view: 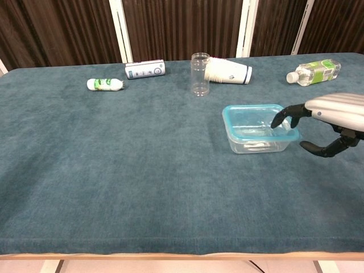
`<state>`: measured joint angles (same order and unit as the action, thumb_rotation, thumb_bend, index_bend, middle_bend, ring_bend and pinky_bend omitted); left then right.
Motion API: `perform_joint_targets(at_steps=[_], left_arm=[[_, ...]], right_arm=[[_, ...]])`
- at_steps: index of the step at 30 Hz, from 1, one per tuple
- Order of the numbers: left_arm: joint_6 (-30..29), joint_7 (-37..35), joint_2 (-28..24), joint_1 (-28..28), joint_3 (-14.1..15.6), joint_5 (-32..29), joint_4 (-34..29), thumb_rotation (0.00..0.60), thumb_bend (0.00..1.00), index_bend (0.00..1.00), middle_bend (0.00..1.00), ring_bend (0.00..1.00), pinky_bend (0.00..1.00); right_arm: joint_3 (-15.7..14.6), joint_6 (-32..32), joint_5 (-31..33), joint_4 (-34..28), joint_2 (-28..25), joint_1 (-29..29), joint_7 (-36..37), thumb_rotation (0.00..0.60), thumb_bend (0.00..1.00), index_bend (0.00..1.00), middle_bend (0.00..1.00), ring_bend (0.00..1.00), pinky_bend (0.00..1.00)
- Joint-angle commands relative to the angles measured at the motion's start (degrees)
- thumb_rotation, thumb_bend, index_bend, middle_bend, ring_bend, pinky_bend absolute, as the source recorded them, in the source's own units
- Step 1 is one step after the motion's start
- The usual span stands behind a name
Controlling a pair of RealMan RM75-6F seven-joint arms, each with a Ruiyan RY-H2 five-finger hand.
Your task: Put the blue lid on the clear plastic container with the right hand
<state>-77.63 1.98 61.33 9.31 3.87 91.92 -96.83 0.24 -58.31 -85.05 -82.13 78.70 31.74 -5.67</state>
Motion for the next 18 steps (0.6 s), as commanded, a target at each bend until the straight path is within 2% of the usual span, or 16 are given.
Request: perform_joint_targets(at_steps=[1, 8, 18], left_arm=[[0.03, 0.05, -0.01, 0.01, 0.01, 0.00, -0.01, 0.600, 0.48, 0.17, 0.08, 0.08, 0.30], [0.01, -0.03, -0.01, -0.01, 0.01, -0.01, -0.01, 0.600, 0.48, 0.17, 0.08, 0.08, 0.30], [0.09, -0.08, -0.09, 0.04, 0.15, 0.21, -0.03, 0.600, 0.48, 0.17, 0.08, 0.08, 0.30]], right_arm=[[0.29, -0.46, -0.75, -1.16, -0.43, 0.16, -0.20, 0.600, 0.64, 0.35, 0.32, 0.32, 0.31], [0.97, 0.51, -1.21, -3.00, 0.01, 1.42, -1.14, 0.600, 0.62, 0.35, 0.32, 0.31, 0.31], [2.07, 3.73, -1.58, -2.02, 3.65, 4.65, -0.35, 0.600, 0.60, 0.34, 0.32, 0.31, 0.29]])
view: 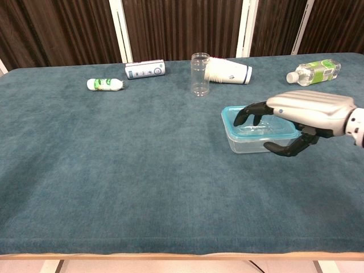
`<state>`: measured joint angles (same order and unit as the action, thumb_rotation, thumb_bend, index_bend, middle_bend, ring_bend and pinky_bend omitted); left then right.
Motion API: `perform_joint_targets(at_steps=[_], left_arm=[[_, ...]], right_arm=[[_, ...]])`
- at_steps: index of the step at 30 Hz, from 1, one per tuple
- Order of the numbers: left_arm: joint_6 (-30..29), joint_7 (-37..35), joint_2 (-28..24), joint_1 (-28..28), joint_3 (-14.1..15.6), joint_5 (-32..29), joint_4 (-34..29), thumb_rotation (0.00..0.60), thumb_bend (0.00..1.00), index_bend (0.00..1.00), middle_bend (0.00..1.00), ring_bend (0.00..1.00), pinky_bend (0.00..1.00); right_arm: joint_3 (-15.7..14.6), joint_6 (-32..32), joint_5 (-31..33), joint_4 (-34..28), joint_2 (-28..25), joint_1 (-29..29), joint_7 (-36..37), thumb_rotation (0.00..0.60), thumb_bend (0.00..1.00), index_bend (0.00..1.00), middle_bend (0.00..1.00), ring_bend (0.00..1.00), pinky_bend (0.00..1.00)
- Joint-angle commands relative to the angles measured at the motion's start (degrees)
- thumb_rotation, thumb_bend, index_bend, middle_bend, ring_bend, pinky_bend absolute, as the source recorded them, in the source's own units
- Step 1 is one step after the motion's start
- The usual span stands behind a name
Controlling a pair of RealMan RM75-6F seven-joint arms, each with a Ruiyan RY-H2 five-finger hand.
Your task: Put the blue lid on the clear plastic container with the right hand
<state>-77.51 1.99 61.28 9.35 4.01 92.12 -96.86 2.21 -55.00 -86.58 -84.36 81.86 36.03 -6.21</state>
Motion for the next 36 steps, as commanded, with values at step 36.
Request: perform_joint_targets(at_steps=[36], left_arm=[[0.00, -0.69, -0.33, 0.02, 0.13, 0.16, -0.09, 0.600, 0.48, 0.17, 0.08, 0.08, 0.30]], right_arm=[[-2.51, 1.78, -0.83, 7.14, 3.70, 0.82, 8.76, 0.600, 0.60, 0.34, 0.32, 0.30, 0.29]])
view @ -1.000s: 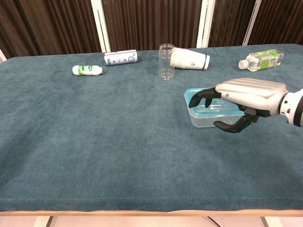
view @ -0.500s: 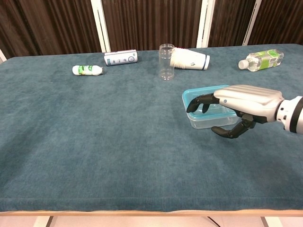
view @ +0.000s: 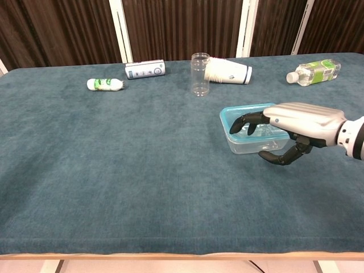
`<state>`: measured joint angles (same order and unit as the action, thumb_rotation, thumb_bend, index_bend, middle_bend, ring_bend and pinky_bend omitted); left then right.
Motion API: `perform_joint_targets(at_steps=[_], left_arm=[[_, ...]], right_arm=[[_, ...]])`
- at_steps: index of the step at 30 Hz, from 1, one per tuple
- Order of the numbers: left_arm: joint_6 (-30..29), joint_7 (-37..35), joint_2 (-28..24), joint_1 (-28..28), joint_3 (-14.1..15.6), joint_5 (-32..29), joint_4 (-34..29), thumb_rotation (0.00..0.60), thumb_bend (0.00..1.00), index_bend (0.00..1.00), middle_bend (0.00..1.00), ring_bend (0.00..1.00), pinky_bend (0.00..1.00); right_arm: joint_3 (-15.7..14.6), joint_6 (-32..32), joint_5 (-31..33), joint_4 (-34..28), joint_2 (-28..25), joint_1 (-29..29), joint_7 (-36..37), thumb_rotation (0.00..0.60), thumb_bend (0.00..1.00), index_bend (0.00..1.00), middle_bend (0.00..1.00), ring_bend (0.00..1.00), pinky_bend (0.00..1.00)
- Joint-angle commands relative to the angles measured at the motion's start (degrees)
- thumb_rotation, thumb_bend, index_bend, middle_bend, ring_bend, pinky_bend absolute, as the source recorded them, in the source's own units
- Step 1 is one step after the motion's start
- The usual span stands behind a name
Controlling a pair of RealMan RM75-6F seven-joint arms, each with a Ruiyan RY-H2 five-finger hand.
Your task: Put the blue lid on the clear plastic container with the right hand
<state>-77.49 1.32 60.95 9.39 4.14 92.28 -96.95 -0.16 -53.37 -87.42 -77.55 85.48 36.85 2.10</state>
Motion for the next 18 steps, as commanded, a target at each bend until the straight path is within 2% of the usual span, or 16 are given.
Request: perform_joint_targets(at_steps=[1, 8, 18], left_arm=[[-0.03, -0.02, 0.00, -0.03, 0.01, 0.01, -0.01, 0.600, 0.48, 0.17, 0.08, 0.08, 0.30], [-0.03, -0.03, -0.05, -0.03, 0.02, 0.00, -0.02, 0.600, 0.48, 0.17, 0.08, 0.08, 0.30], [0.14, 0.22, -0.02, 0.01, 0.06, -0.03, -0.10, 0.600, 0.48, 0.17, 0.08, 0.08, 0.30]], right_arm=[[-0.20, 0.17, -0.02, 0.47, 0.11, -0.01, 0.70, 0.600, 0.60, 0.34, 0.32, 0.30, 0.29], [-0.43, 0.04, -0.30, 1.26, 0.27, -0.04, 1.74, 0.600, 0.60, 0.33, 0.32, 0.30, 0.29], [1.60, -5.82, -1.53, -0.70, -1.41, -1.02, 1.00, 0.600, 0.60, 0.33, 0.32, 0.30, 0.29]])
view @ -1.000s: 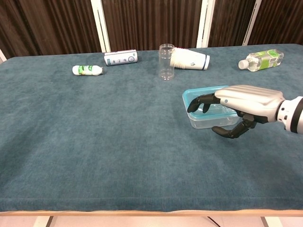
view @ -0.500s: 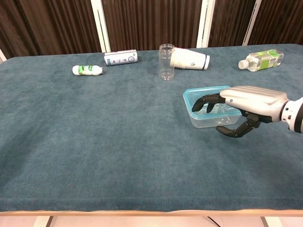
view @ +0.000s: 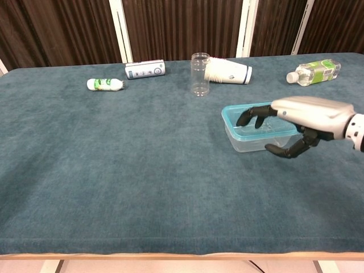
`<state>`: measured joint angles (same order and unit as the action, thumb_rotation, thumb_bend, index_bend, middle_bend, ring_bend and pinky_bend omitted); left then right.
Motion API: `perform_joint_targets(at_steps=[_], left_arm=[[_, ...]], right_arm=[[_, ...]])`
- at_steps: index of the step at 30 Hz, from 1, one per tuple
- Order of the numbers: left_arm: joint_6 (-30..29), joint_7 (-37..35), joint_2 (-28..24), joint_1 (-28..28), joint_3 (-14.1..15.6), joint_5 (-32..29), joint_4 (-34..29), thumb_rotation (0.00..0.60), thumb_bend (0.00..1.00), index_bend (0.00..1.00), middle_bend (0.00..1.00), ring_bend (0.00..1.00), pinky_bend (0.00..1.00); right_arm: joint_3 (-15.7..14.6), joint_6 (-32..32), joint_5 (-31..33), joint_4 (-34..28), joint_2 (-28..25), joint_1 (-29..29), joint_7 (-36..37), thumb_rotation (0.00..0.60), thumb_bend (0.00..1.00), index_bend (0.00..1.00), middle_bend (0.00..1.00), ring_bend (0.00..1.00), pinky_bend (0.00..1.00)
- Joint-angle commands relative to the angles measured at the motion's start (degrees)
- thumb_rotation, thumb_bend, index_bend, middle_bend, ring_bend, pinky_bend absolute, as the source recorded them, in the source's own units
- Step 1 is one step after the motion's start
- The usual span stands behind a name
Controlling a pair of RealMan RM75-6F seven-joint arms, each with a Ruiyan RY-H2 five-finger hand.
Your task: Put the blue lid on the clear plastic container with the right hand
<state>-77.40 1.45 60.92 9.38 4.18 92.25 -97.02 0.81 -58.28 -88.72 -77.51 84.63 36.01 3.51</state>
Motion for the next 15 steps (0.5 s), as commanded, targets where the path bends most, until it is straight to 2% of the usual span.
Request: perform_joint_targets(at_steps=[1, 5, 15], left_arm=[[0.11, 0.12, 0.03, 0.05, 0.01, -0.02, -0.03, 0.600, 0.48, 0.17, 0.08, 0.08, 0.30], [0.17, 0.22, 0.04, 0.06, 0.05, 0.00, -0.10, 0.600, 0.48, 0.17, 0.08, 0.08, 0.30], [0.05, -0.16, -0.05, 0.04, 0.04, 0.07, -0.02, 0.600, 0.48, 0.17, 0.08, 0.08, 0.30]], right_arm=[[0.89, -1.17, -0.20, -0.91, -0.66, -0.15, -0.66, 0.600, 0.60, 0.33, 0.32, 0.30, 0.29], [2.28, -1.10, 0.75, -0.55, -0.25, 0.46, -2.40, 0.600, 0.60, 0.33, 0.32, 0.30, 0.28], [5.37, 3.69, 5.39, 3.60, 3.96, 3.66, -5.72, 0.600, 0.60, 0.32, 0.32, 0.30, 0.28]])
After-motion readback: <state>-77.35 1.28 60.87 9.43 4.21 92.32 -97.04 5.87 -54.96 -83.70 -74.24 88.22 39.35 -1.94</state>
